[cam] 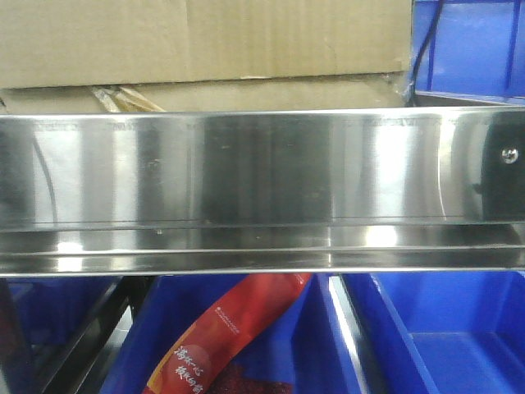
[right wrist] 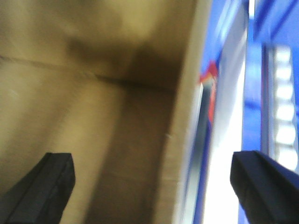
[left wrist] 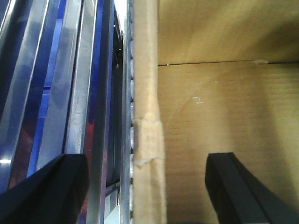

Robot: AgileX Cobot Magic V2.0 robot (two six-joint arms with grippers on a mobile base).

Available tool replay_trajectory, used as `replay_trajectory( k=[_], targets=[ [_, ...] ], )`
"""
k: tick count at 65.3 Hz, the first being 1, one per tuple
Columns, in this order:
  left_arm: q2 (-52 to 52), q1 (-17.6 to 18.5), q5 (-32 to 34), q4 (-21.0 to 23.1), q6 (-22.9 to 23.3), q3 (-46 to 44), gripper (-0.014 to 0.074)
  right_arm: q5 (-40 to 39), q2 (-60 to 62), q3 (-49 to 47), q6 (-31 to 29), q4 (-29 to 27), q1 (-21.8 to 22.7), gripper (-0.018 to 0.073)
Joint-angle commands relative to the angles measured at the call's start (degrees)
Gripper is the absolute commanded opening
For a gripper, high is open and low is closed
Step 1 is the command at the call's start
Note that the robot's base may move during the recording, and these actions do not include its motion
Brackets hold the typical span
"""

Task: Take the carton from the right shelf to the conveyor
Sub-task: 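Lift the carton with both grippers and pull it off the shelf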

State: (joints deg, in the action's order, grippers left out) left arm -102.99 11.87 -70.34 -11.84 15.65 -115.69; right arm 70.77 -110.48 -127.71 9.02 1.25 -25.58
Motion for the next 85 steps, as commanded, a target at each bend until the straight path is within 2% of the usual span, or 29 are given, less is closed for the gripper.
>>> replay_trajectory(
  k=[1,7,13,17,24,26,32,50,57,77,85],
  targets=[
    [0.29,-0.22,0.38,0.15,0.43,-0.37,0.0424,-0.81,0.77,0.09,0.12,1.0,0.38,0.0558],
    [0.29,-0.22,0.38,0.15,0.43,-0.37,0.0417,-0.81,0.77,0.09,0.12,1.0,0.38,0.0519],
    [0.29,-0.22,0.38,0.15,0.43,-0.37,0.0351,-0.81,0.77,0.09,0.12,1.04,0.38,0.0382],
    [0.29,-0.22,0.38,0.15,0.43,-0.37,0.0258,-0.81,0.77,0.09,0.12,1.13,0.38,0.0224],
    [0.29,-0.22,0.38,0.15,0.43,-0.37,0.0004,-0.81,0.77,-0.13,0.12,1.13,0.38,-0.0071],
    [0.29,-0.22,0.38,0.15,0.43,-0.37,-0.0047,-0.81,0.88,-0.13,0.12,1.13,0.38,-0.0096],
    [0.29,-0.22,0.38,0.32,0.43,-0.37,0.0007,-0.81,0.88,-0.13,0.12,1.13,0.38,-0.0058],
    [1.36,-0.22,0.38,2.51,0.43,-1.17,-0.0006,-0.81,1.26,-0.6,0.12,1.13,0.38,-0.006],
    [2.08,-0.22,0.38,3.06,0.43,-3.47,-0.0006,-0.81,1.6,-2.43,0.12,1.13,0.38,-0.006],
    [3.43,-0.11,0.38,8.06,0.43,-14.34,-0.0006,-0.81,6.98,-6.87,0.12,1.13,0.38,-0.006],
    [6.09,0.17,0.38,8.61,0.43,-14.76,-0.0009,-0.81,10.57,-6.75,0.12,-0.14,0.25,-0.006]
  ],
)
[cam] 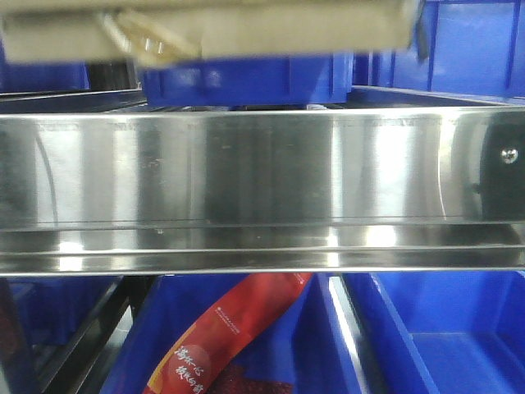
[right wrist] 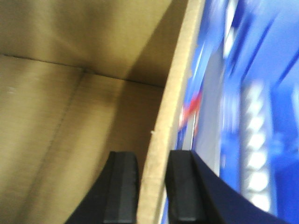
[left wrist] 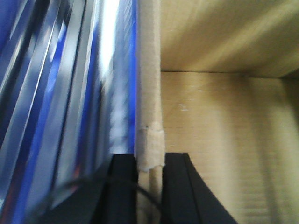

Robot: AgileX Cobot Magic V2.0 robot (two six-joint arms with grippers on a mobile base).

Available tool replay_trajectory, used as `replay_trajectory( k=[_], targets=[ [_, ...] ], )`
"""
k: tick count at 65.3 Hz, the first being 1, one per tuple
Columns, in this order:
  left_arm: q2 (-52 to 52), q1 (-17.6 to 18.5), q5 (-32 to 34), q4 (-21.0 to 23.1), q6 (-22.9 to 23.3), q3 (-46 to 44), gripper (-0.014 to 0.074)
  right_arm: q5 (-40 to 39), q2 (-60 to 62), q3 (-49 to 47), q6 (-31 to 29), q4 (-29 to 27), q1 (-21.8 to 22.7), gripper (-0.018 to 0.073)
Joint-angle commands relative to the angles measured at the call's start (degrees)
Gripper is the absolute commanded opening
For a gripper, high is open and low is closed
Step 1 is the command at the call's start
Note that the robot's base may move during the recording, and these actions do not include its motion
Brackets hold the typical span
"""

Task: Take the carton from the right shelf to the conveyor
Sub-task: 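Lift the carton with both grippers and pull it off the shelf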

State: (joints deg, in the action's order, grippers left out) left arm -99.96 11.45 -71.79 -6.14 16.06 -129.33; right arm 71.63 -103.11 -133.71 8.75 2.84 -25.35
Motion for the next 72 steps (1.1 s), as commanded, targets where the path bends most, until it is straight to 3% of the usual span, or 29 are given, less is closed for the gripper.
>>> replay_trajectory(
  k=[1,14,33,46,62,72],
  targets=[
    [3.4,0.58,1.82,2.9,0.02,-0.99,-0.001,-1.67,3.63,-0.43,0.38,-1.97,0.02,-0.006],
    [8.5,2.81,1.82,0.41,0.02,3.24,-0.0013,-1.67,10.5,5.43,0.38,-2.12,0.02,-0.007],
    [18.57,7.64,1.82,0.32,0.02,22.25,-0.0013,-1.67,23.43,26.5,0.38,-2.12,0.02,-0.007],
    [24.11,12.46,1.82,-3.64,3.3,32.1,-0.0016,-1.67,31.49,39.08,0.38,-3.66,0.02,-0.007],
    [27.77,17.36,1.82,-5.19,5.54,33.78,-0.0016,-4.38,37.76,42.04,0.38,-5.52,0.02,-0.007],
    [27.77,17.78,1.82,-6.27,5.54,33.78,-0.0016,-4.97,37.74,42.04,0.38,-5.63,0.02,-0.007]
  ],
)
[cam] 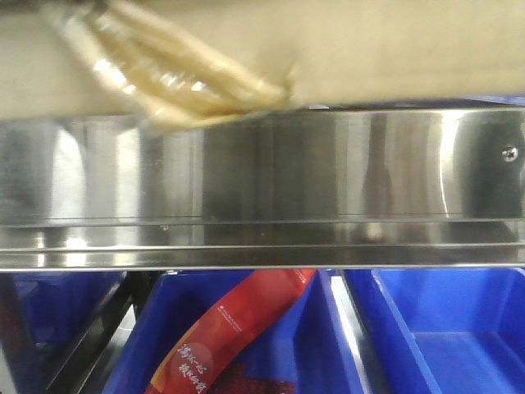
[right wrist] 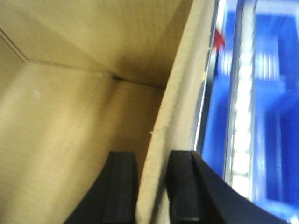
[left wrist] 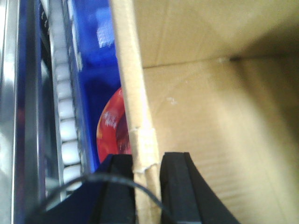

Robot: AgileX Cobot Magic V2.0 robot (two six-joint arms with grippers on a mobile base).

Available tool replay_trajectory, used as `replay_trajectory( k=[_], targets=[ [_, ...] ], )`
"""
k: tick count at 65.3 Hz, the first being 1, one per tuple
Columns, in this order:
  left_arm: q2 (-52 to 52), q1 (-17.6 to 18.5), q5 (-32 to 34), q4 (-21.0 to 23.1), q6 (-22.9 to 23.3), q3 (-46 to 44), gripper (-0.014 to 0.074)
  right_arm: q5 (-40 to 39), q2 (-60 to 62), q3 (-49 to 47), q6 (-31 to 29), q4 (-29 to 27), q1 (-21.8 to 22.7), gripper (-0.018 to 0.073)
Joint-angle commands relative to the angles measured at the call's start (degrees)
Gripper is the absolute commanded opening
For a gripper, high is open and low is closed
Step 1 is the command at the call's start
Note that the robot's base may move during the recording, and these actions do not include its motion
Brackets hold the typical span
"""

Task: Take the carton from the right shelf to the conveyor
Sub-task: 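Lift the carton with both grippers and pull it off the shelf, then hold the carton with both grippers while the base drives to the conveyor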

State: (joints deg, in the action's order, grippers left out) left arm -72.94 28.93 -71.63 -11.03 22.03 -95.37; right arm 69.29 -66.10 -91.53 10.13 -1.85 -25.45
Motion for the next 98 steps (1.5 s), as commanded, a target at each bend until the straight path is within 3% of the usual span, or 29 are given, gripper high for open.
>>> replay_trajectory(
  k=[1,98],
  targets=[
    [0.74,0.31,1.67,-1.37,-0.43,-0.18,-0.0016,-2.62,0.7,-0.14,-0.99,-0.93,0.13,-0.007],
    [0.74,0.31,2.77,-1.35,-0.43,-0.18,-0.0016,-1.65,0.4,-0.14,-0.99,-0.93,0.13,-0.007]
  ],
)
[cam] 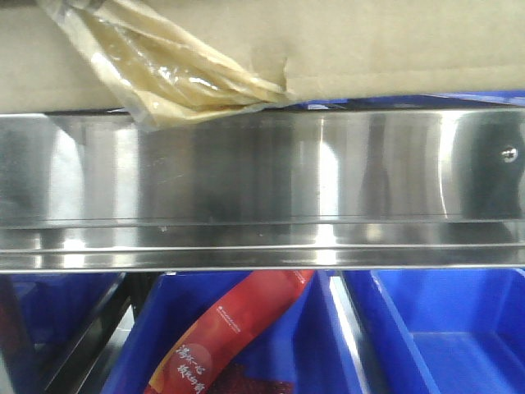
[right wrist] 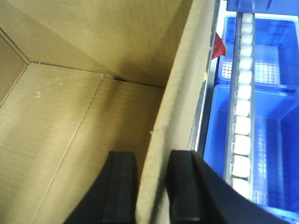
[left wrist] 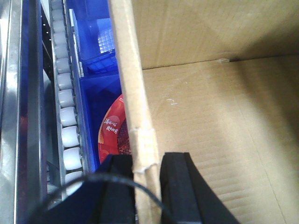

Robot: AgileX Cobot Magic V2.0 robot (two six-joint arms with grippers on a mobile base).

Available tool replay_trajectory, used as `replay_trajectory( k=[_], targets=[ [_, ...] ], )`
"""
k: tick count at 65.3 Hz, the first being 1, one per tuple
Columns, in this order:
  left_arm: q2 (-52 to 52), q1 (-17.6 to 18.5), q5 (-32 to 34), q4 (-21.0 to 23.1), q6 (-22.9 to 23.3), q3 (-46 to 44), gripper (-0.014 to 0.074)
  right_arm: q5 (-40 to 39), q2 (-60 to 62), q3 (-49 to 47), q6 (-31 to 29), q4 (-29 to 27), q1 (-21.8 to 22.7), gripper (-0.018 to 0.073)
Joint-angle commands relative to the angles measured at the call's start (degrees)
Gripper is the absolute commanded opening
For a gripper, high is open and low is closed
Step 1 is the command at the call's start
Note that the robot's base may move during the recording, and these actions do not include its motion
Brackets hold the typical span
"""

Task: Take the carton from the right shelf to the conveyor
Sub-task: 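Hold the carton with both grippers while the base drives to the conveyor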

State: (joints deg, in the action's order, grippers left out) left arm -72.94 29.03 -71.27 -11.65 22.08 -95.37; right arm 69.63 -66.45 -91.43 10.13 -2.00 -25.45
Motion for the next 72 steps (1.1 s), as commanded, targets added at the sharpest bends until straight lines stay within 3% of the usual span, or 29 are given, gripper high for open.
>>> replay_trajectory(
  k=[1,72],
  targets=[
    [0.74,0.21,2.41,-0.74,-0.48,-0.18,-0.0016,-2.0,0.75,-0.24,-0.99,-0.78,0.13,-0.007],
    [0.74,0.21,2.41,-0.74,-0.48,-0.18,-0.0016,-2.0,0.75,-0.24,-0.99,-0.78,0.13,-0.007]
  ],
)
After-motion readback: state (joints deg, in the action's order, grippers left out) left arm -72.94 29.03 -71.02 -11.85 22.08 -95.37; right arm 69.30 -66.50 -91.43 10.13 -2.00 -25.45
